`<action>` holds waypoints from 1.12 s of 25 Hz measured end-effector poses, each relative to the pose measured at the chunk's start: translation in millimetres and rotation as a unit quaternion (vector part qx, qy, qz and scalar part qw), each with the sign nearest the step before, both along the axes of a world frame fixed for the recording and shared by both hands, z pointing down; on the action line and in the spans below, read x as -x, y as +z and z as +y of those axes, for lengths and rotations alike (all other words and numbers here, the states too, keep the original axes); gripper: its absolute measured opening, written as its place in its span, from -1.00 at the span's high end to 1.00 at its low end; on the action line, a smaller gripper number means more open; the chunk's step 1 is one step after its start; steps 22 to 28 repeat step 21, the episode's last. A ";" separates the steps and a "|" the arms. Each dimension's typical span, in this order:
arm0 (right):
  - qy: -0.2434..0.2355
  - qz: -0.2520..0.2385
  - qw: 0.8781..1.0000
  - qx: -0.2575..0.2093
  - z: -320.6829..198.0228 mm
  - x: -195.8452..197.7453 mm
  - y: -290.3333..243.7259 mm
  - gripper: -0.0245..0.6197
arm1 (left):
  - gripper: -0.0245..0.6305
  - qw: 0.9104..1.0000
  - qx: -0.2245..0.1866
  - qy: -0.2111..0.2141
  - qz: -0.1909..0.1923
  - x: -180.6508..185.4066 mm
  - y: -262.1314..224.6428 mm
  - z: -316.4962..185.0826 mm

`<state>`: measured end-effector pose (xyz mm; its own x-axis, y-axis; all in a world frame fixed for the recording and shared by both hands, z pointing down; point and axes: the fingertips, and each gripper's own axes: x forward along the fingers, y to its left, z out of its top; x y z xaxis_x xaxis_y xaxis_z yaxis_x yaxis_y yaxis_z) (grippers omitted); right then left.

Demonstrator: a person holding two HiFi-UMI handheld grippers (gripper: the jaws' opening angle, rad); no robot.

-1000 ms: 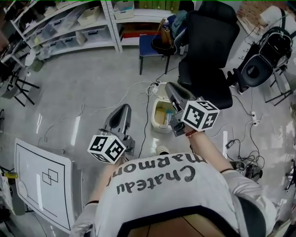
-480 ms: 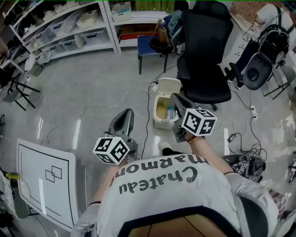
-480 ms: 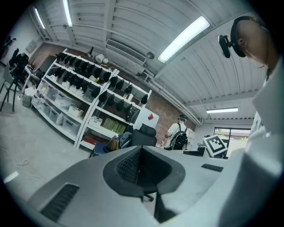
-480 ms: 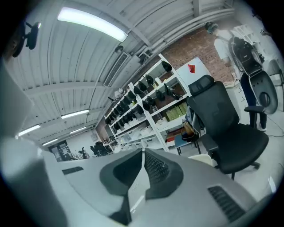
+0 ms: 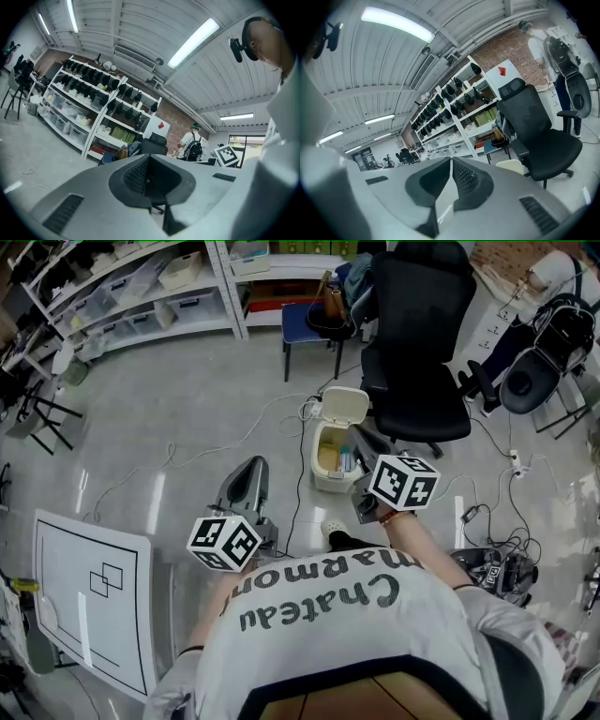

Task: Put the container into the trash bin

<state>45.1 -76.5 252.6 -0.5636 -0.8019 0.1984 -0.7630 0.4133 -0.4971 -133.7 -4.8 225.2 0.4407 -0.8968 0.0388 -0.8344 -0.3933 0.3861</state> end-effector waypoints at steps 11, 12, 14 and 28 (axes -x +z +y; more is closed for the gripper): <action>0.011 -0.004 1.000 0.008 3.5 -15.0 3.3 0.81 | 0.85 1.000 -0.006 0.002 0.008 -9.2 -0.2 1.1; 0.012 -0.004 1.000 0.010 3.7 -16.4 4.7 0.81 | 0.85 1.000 -0.005 0.003 0.009 -9.4 0.6 1.1; 0.017 -0.006 1.000 0.014 4.2 -18.0 6.5 0.81 | 0.85 1.000 -0.003 0.003 0.009 -8.6 1.9 1.7; 0.021 -0.010 1.000 0.011 5.3 -14.4 5.1 0.81 | 0.85 1.000 -0.006 -0.004 0.009 -1.8 2.7 0.9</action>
